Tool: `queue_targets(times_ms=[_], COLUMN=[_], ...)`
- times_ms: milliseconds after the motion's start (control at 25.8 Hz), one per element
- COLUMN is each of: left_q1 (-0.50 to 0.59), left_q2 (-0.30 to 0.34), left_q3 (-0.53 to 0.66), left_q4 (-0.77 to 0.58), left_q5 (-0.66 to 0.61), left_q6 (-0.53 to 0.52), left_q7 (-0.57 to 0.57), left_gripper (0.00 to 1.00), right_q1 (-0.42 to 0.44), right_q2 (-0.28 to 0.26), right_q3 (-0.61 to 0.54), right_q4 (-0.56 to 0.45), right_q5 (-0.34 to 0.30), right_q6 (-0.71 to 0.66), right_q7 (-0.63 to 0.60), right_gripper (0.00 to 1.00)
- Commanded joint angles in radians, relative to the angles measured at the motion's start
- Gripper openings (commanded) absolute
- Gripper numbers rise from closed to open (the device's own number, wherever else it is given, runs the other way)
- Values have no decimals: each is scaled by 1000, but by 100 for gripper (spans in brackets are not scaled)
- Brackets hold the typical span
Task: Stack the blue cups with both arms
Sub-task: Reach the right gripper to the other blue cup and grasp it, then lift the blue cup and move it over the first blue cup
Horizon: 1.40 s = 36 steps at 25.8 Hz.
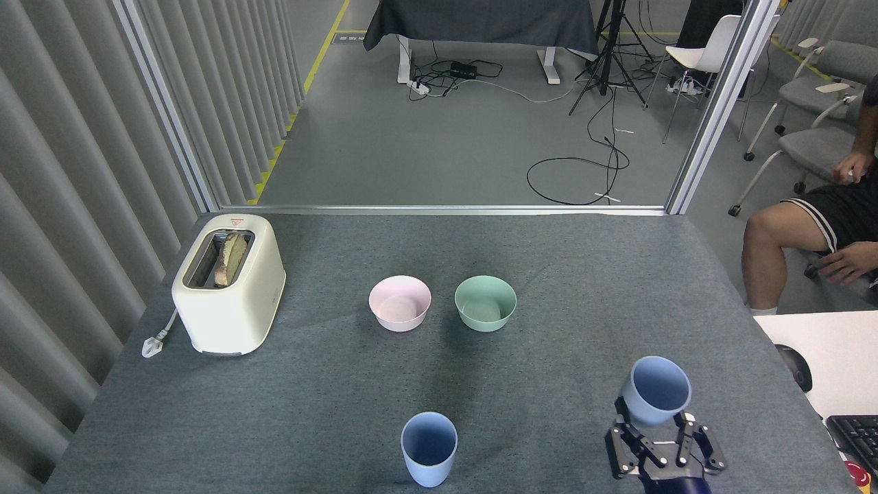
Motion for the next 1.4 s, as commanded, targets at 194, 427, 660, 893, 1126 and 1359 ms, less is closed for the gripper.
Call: queue_targets(times_ms=[194,427,660,893,1126,1359], left_q1=[0,-1,-1,-3,-3,-3], left_q2=[1,-1,-1,-3,-1,-3], left_q3=[-1,1,1,1,1,2], left_q4=[7,7,10,12,12,12], left_q5=[3,23,23,23,23,23], left_q6=[26,26,25,25,25,25], left_q7=[1,1,1,1,7,10], left_gripper=[100,100,100,100,100,100], right_q1=[-39,33,89,86,86,88], right_q2=[128,187,193,196,196,198], right_q3=[302,448,471,471,471,468], right_q4=[-128,-174,-182,-180,-165,-140], right_q5=[113,168,229,232,235,235], right_q6=[71,76,76,76,76,79], right_q7=[164,172,163,166,161,158], right_gripper=[56,57,57,57,57,57])
